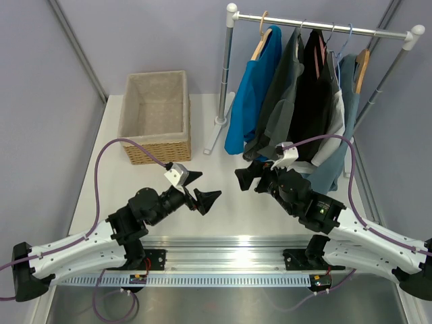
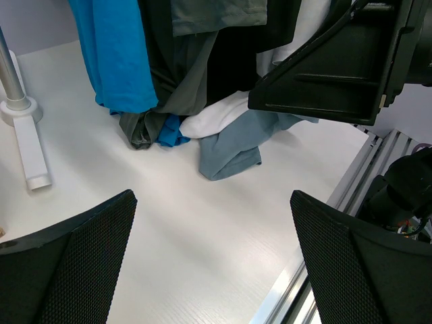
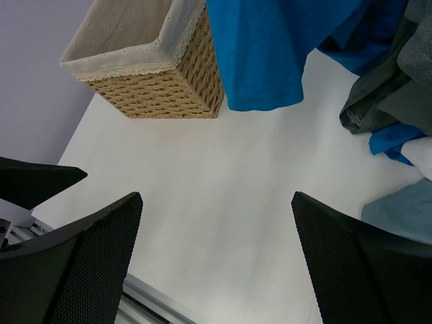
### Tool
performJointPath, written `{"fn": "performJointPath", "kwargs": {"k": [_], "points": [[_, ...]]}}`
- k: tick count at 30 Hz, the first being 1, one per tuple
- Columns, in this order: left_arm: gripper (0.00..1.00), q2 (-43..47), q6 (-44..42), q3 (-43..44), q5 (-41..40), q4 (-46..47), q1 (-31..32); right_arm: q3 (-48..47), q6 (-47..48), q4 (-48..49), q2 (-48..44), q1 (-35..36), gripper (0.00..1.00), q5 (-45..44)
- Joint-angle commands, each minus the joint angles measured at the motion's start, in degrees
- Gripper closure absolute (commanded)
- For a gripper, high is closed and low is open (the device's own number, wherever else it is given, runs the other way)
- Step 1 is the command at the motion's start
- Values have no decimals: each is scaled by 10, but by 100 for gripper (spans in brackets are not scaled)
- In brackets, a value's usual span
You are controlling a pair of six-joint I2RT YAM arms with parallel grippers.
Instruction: Remove the t-shirt from the hanger
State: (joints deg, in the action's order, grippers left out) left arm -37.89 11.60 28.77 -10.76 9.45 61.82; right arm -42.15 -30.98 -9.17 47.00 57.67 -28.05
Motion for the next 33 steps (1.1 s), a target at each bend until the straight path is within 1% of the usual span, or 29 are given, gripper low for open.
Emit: {"fn": "performJointPath", "kwargs": {"k": [1,10,14,17,18,20,22,23,24,25,26,27,28,29,30,31,33], "points": [[1,2,2,17,-10,25,2,-23,-8,9,-3,5,1,-29],[1,-6,8,21,7,29,2,-38,-8,-7,12,5,0,-38],[1,-18,4,28,-16,27,2,-50,-7,-35,10,5,1,-43],[1,-34,-3,54,-51,13,2,-36,7,-23,-2,6,0,-35],[1,-40,-3,85,-58,-4,2,-32,11,-19,-4,5,1,-38],[1,-66,-7,119,-88,-15,2,-30,12,-23,-15,5,1,-68],[1,-92,-24,180,-120,-21,1,-25,14,-28,-29,6,0,-102],[1,-130,-49,205,-150,-33,1,-21,21,-20,-49,5,0,-110],[1,-153,-62,233,-161,-43,0,-8,24,-14,-61,6,0,-117],[1,-177,-78,298,-171,-57,-2,-1,29,-9,-73,5,0,-124],[1,-205,-104,332,-191,-86,-3,5,35,0,-98,6,1,-126],[1,-263,-111,368,-199,-95,-6,14,36,1,-109,6,1,-127],[1,-292,-132,437,-204,-119,-9,17,36,2,-121,6,1,-130],[1,-321,-147,470,-206,-143,-13,20,35,2,-142,5,1,-130],[2,-374,-149,499,-203,-152,-27,25,34,3,-153,6,0,-127],[2,-398,-148,551,-196,-157,-36,29,34,7,-164,6,0,-120],[6,-440,-147,593,-166,-160,-61,49,45,34,-197,5,0,-108]]}}
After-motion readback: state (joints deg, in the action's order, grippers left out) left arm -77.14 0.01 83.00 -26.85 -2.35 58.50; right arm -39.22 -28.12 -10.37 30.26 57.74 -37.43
